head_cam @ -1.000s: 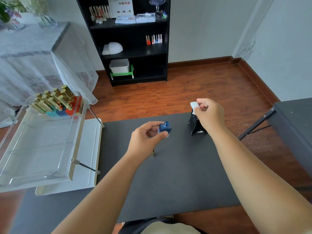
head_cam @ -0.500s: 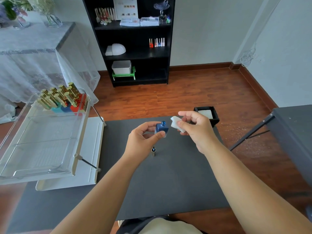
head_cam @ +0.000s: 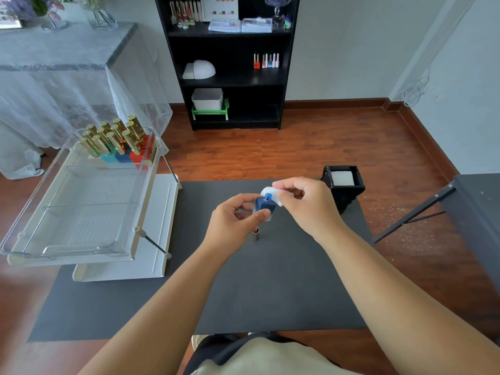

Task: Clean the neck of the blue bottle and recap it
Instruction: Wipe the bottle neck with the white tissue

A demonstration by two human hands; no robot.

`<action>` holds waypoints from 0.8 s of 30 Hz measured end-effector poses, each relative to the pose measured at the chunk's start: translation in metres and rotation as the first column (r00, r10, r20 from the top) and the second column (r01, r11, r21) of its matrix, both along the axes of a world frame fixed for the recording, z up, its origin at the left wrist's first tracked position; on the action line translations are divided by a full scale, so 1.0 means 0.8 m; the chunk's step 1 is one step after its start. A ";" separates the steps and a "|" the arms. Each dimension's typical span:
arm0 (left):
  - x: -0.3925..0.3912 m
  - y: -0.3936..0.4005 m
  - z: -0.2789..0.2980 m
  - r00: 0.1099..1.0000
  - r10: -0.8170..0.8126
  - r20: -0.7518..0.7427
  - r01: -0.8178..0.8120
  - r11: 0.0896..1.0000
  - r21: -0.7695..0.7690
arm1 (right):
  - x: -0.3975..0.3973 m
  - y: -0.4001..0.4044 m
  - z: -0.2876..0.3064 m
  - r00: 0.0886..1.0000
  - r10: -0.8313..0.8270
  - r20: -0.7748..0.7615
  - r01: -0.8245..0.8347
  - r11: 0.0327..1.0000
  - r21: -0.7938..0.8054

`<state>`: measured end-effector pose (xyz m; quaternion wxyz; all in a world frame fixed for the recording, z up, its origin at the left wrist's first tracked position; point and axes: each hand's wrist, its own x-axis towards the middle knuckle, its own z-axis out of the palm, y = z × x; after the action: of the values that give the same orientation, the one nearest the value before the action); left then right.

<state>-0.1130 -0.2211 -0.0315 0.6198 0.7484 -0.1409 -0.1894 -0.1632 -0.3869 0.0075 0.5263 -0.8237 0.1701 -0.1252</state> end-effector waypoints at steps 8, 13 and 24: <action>0.000 0.008 -0.002 1.000 0.018 0.004 -0.018 1.000 -0.008 | -0.011 -0.003 0.007 0.991 0.113 -0.074 -0.098 0.978 0.183; -0.002 0.007 0.003 1.000 0.016 0.023 -0.017 1.000 0.026 | -0.013 -0.005 0.005 0.988 0.154 -0.015 -0.145 0.953 0.265; -0.002 0.009 0.005 0.976 -0.011 0.216 -0.021 0.990 0.143 | -0.008 0.006 -0.004 0.997 0.058 -0.055 -0.051 0.991 0.128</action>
<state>-0.1148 -0.2143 -0.0271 0.5456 0.8078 -0.1914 -0.1152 -0.1692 -0.3818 0.0043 0.5753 -0.7964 0.1705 -0.0757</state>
